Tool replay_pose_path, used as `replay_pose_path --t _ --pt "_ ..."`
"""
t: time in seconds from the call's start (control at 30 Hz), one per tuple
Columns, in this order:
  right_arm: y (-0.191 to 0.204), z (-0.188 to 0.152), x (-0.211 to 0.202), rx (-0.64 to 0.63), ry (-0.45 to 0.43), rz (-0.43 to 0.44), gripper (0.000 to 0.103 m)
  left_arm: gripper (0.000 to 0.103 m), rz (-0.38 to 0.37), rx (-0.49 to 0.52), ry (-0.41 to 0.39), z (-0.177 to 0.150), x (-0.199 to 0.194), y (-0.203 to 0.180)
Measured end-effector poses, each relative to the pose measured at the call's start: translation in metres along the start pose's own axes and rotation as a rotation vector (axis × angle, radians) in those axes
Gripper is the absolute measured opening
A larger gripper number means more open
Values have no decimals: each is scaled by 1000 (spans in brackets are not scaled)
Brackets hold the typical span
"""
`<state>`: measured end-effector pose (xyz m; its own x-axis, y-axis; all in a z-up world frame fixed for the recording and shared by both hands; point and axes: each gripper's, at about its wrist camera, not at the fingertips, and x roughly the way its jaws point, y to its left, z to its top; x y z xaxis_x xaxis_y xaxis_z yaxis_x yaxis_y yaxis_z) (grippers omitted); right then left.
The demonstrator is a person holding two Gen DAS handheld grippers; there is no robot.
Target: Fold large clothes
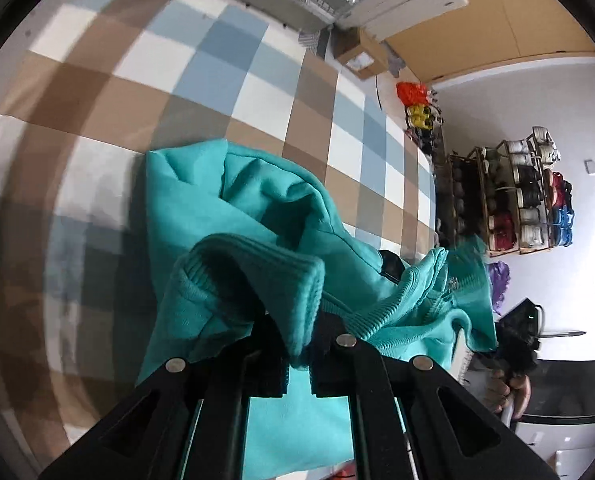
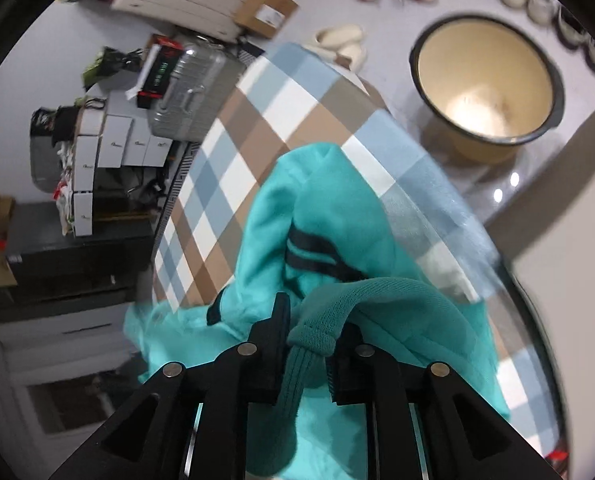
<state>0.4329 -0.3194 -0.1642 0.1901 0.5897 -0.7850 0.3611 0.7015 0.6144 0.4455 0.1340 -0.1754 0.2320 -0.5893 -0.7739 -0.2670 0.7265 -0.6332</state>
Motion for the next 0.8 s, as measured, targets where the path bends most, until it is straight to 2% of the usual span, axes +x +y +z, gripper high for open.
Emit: replay_pose_path --t 0.2,0.23,0.27,0.3,0.33,0.37,0.43,0.47,0.53,0.6,0.7,0.73,0.8 --pt "-34 5 0 61 28 131 18 8 -10 -3 26 5 -5 -8" --pt "-40 4 -7 71 7 158 20 16 -11 -9 19 5 -11 -10" --pt "-43 2 -16 77 -25 169 34 25 -9 -18 -15 2 -19 -10" --pt "-49 0 -26 86 -66 173 59 55 -14 -25 -53 5 -28 -9" --pt "-55 -4 -40 88 -128 179 67 80 -24 -33 -104 2 -39 -8" --pt "-57 -6 -48 77 -153 170 71 81 -28 -22 -138 1 -47 -8" --pt "-52 -12 -63 17 -186 147 71 81 2 44 -151 -1 -59 -16" --pt "-42 -17 -70 -55 -206 127 71 81 20 61 -167 -3 -66 -19" --pt "-10 -33 -83 -282 -269 20 71 81 44 106 -198 -8 -72 -30" --pt "23 -53 -81 -517 -320 -97 71 81 88 191 -178 -14 -64 -47" --pt "63 -87 -61 -817 -338 -246 76 81 225 362 -119 -35 -32 -77" --pt "72 -95 -48 -893 -326 -302 76 81 267 429 -88 -44 -18 -86" --pt "77 -101 -26 -965 -290 -379 76 81 326 531 -45 -59 2 -95"
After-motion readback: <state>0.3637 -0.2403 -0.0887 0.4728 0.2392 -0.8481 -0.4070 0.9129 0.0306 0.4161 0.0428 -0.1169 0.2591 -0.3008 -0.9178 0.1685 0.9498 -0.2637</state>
